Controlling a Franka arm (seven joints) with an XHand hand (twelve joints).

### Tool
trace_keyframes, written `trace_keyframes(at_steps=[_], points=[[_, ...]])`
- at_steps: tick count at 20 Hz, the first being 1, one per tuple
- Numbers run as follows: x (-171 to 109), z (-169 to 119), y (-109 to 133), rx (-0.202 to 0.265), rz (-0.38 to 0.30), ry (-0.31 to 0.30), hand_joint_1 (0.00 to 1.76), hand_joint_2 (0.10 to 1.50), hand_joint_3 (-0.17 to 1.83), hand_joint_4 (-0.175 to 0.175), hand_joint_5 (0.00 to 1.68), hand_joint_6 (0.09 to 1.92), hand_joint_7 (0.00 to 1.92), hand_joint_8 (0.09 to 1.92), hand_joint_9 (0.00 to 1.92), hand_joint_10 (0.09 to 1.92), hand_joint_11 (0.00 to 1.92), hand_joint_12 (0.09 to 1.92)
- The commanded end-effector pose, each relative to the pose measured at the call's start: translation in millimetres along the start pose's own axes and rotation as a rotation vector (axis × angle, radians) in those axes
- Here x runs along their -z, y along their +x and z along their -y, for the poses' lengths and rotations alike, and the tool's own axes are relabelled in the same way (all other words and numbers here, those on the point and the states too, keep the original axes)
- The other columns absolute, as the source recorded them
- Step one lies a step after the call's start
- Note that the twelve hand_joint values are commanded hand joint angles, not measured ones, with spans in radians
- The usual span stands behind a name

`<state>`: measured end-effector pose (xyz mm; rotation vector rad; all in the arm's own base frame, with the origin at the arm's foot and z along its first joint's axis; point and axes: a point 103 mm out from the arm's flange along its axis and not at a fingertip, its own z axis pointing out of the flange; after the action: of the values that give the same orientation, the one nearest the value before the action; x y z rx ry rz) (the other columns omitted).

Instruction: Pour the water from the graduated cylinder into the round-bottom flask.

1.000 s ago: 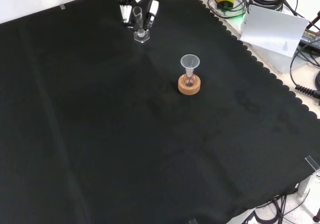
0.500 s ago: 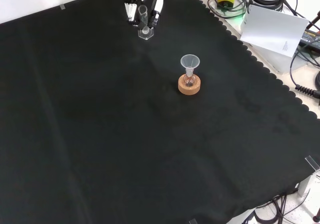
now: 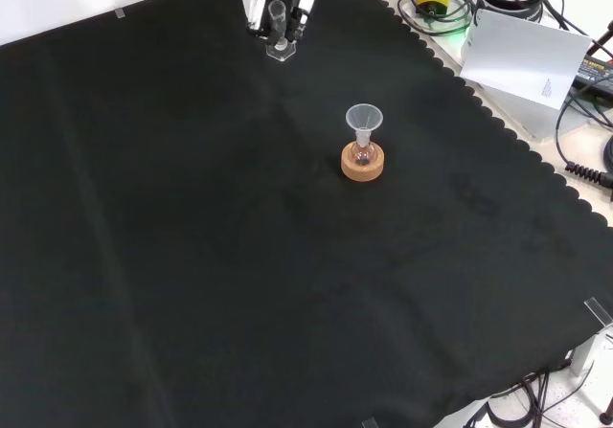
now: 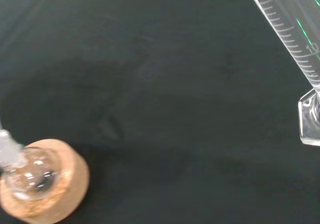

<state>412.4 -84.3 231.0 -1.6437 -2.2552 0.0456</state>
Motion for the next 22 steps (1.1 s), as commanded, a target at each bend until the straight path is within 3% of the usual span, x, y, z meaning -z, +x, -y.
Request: trace_keyframes(at_steps=[1, 9, 22], points=[[-48, 24, 30, 0.031, 0.148, 0.299, 1.24, 1.18, 0.0, -0.175, 0.84, 1.22, 0.87, 1.21, 1.36, 0.24, 1.21, 0.76], [-53, 30, 39, 0.016, 0.191, 0.414, 1.24, 1.18, 0.0, -0.175, 0.84, 1.21, 0.87, 1.2, 1.36, 0.23, 1.21, 0.75], [-40, 41, 40, -0.006, 0.247, 0.489, 1.24, 1.18, 0.0, -0.175, 0.84, 1.21, 0.87, 1.2, 1.37, 0.23, 1.21, 0.75]])
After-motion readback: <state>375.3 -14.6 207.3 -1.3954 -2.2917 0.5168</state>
